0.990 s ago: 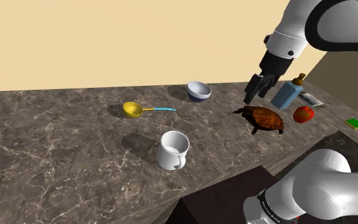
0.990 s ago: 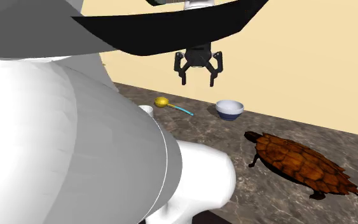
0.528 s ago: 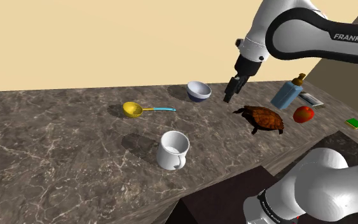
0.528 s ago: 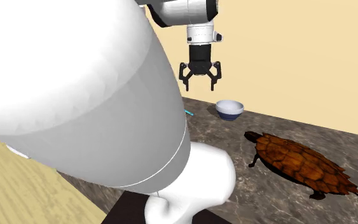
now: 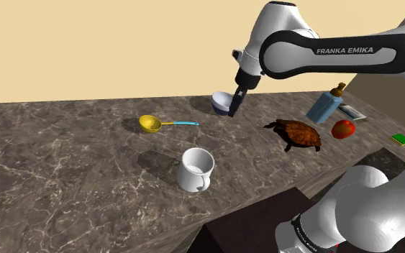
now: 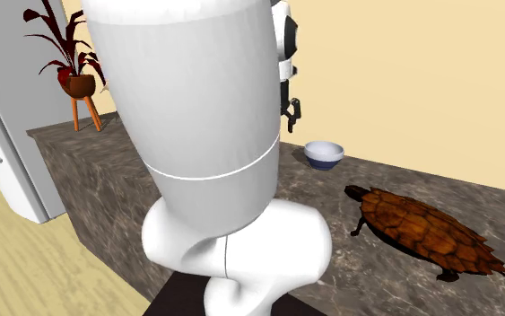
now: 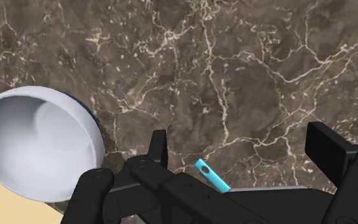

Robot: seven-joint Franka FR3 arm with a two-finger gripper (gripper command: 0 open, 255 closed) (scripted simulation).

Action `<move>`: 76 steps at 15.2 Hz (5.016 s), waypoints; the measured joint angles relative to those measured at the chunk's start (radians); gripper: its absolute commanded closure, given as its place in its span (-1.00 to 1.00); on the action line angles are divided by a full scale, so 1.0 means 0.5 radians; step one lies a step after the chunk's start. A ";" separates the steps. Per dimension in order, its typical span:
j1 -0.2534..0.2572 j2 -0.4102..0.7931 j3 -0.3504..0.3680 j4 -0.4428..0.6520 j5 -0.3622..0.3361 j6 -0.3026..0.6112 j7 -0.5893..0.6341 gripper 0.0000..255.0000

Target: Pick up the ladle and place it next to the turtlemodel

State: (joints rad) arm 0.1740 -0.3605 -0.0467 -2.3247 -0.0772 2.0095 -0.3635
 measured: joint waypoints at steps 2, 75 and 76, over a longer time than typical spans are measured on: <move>0.040 0.139 0.001 0.088 0.006 0.081 -0.116 -1.00; 0.284 1.015 0.201 1.079 0.075 0.196 -1.131 1.00; 0.284 1.018 0.201 1.108 0.076 0.170 -1.133 1.00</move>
State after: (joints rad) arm 0.3162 0.1483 0.0536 -1.7705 -0.0394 2.0943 -0.9297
